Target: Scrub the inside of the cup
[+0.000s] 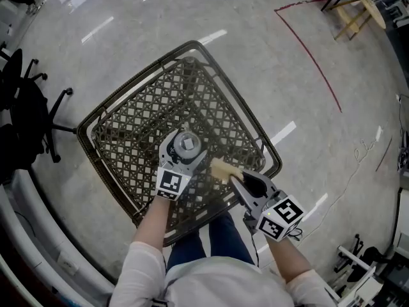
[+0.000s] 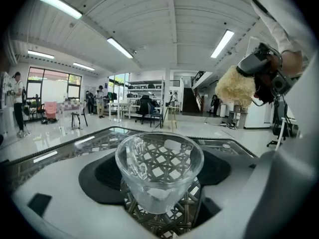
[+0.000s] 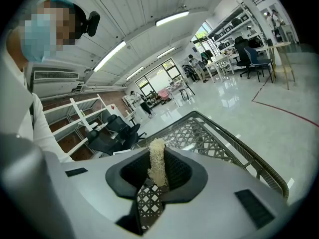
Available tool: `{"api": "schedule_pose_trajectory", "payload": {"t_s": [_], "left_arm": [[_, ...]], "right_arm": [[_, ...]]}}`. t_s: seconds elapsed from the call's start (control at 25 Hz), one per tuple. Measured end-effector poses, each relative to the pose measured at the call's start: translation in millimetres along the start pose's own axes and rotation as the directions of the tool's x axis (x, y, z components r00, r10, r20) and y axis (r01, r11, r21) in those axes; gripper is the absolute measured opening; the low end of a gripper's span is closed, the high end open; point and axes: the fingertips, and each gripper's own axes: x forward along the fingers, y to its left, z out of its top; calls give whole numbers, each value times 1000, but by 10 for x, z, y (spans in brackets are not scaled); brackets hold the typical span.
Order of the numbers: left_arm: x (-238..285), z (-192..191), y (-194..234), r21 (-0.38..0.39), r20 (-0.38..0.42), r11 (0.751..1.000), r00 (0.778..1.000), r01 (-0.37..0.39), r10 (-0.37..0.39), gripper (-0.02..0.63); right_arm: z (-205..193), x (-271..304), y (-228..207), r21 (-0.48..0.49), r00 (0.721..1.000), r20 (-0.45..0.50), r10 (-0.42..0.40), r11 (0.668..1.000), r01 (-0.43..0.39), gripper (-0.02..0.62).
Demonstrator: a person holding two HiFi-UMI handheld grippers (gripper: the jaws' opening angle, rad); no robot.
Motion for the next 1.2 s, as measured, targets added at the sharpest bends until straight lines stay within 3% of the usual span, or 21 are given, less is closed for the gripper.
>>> {"api": "schedule_pose_trajectory", "payload": {"t_s": [0.64, 1.2], "left_arm": [[-280, 546, 50, 53, 86, 998, 996, -16, 12, 396], [-841, 1247, -363, 122, 81, 990, 993, 73, -83, 393]], "right_arm": [[129, -127, 243, -25, 998, 55, 9, 1000, -7, 89], [340, -428, 495, -56, 991, 130, -28, 998, 35, 89]]}}
